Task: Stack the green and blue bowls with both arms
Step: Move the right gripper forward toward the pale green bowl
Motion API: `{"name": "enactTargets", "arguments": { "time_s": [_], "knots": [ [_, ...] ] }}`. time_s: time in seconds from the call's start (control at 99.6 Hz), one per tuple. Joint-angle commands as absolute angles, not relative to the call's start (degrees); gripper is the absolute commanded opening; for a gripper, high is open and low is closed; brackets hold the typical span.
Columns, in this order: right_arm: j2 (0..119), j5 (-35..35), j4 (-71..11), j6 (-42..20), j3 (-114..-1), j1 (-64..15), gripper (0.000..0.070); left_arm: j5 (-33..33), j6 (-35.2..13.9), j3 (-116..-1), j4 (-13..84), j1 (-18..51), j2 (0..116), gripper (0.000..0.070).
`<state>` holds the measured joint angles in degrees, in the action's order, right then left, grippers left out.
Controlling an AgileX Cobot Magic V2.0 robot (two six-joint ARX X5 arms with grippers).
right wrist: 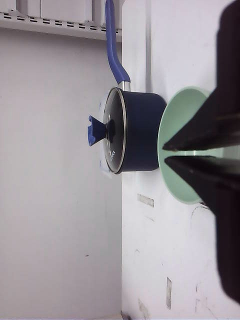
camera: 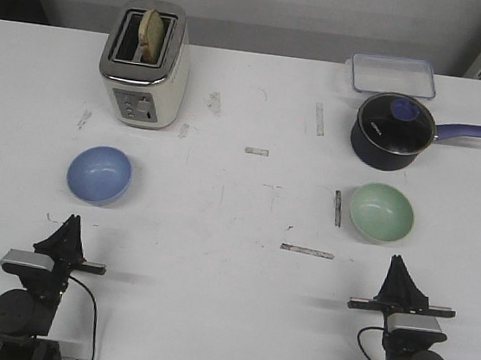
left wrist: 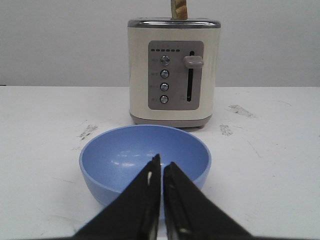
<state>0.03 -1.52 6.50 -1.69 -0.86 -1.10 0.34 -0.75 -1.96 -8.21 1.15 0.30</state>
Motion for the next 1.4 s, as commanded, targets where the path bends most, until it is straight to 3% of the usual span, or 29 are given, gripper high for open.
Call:
{"name": "enactTargets", "arguments": {
  "time_s": [0.0,0.422,0.673,1.064,1.385],
  "knots": [
    [0.1,-1.5,7.2,-1.4,-0.7,-1.1,0.0013,0.5,-0.4,-0.7,-9.1,1.0,0.2,0.0002],
    [0.1,-1.5,6.7,-1.5,-1.1,-1.1,0.0007,0.5,-0.4,-0.7,-9.1,1.0,0.2,0.0002],
    [3.6,-1.5,1.2,-1.2,-5.3,-1.1,0.0006,0.5,-0.4,-0.7,-9.1,1.0,0.2,0.0002],
    [21.1,-1.5,0.7,-1.5,-13.2,-1.1,0.0006,0.5,-0.4,-0.7,-9.1,1.0,0.2,0.0002],
    [40.4,-1.3,-6.5,-1.5,-27.2,-1.1,0.0006,0.5,-0.4,-0.7,-9.1,1.0,0.2,0.0002]
  ]
}}
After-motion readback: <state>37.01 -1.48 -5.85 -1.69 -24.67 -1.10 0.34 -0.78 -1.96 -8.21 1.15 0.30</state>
